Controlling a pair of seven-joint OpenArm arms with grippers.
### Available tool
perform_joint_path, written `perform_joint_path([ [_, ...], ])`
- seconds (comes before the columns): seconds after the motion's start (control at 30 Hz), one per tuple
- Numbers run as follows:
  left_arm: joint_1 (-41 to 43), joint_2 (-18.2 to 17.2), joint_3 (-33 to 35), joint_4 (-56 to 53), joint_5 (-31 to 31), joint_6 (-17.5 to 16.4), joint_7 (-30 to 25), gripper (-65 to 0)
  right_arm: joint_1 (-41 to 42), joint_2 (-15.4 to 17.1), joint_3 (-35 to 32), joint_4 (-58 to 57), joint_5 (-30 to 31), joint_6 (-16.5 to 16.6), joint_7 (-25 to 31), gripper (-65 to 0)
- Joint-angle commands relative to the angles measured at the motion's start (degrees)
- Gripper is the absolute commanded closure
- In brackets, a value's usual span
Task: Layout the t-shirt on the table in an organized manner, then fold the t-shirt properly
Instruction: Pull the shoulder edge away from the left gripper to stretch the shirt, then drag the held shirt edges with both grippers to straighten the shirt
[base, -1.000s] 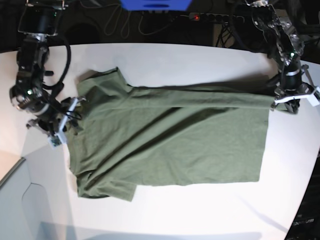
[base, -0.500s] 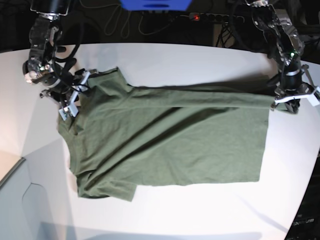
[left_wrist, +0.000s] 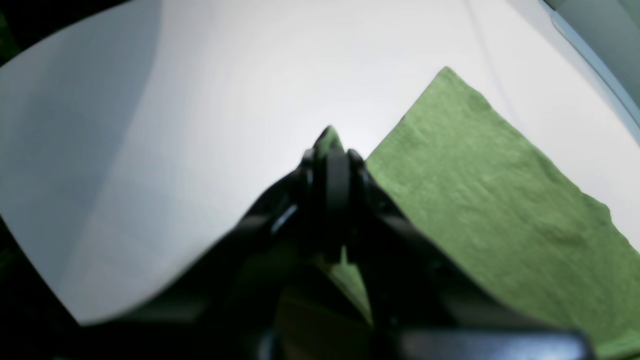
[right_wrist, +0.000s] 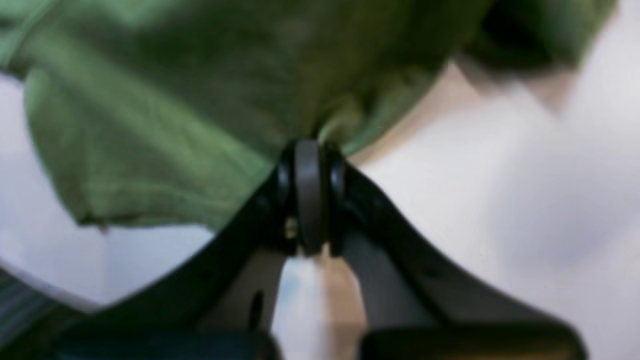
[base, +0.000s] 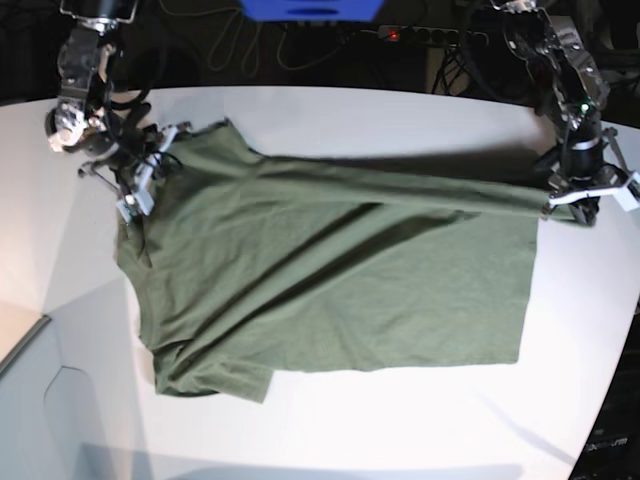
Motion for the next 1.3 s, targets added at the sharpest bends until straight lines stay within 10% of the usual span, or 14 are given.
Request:
perform_joint_path([
  [0.0, -0.41, 0.16, -0.03, 1.35, -0.07, -0.23, -1.57, -0.1, -1.11, 0.37, 0.2, 3.22, 1.1, 0.95, 1.15, 0.0],
  [0.37, 0.38, 1.04, 1.2, 1.44, -0.07, -0.23, -1.57, -0.1, -12.27, 0.19, 0.2, 10.78, 1.1, 0.95, 1.15, -1.0],
  [0.7, 1.35, 1.04, 1.11, 1.44, -0.07, -0.23, -1.57, -0.1, -14.73, -2.97, 7.76, 15.09, 1.19, 0.95, 1.77, -32.8],
  [1.27, 2.23, 1.04, 1.2, 1.44, -0.07, -0.23, -1.74, -0.1, 1.53, -0.51, 10.22, -0.3, 1.19, 0.95, 1.77, -34.2],
])
